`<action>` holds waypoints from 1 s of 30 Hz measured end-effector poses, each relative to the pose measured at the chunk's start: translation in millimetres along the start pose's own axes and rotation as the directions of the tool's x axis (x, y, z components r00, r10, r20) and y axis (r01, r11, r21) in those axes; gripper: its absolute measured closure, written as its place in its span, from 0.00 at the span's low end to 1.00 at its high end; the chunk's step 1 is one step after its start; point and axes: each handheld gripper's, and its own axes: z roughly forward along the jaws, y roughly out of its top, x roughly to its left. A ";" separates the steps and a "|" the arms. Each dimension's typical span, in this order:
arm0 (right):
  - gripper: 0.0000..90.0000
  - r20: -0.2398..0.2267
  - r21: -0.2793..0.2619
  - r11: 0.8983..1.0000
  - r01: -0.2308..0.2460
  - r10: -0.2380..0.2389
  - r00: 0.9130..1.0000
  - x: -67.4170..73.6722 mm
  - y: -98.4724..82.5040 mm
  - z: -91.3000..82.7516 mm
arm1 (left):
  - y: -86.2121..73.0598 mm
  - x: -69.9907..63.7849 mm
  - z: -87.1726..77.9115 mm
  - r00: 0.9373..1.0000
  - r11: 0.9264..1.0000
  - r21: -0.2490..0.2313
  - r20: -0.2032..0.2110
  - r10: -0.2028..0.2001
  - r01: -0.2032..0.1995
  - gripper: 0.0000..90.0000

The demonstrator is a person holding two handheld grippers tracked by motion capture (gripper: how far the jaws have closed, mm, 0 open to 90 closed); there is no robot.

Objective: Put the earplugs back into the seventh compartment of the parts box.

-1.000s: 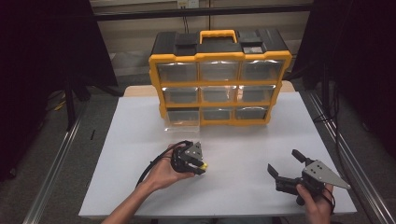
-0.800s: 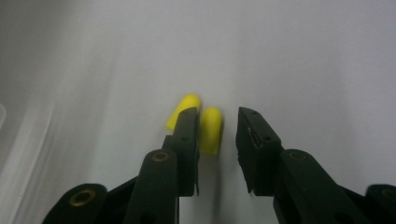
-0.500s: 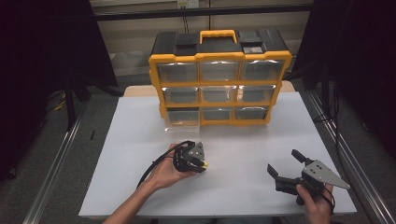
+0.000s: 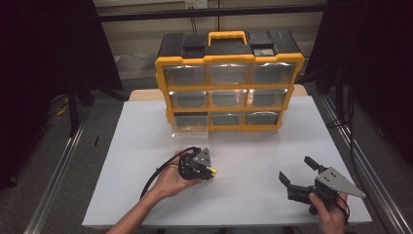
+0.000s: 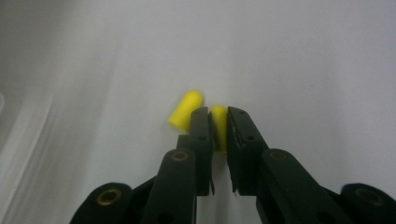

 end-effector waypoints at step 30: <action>0.01 0.001 -0.004 1.000 -0.002 0.002 1.000 0.5 0.1 -0.7 | -13.2 5.0 -45.3 0.992 0.951 -0.294 -0.046 -0.114 0.096 0.90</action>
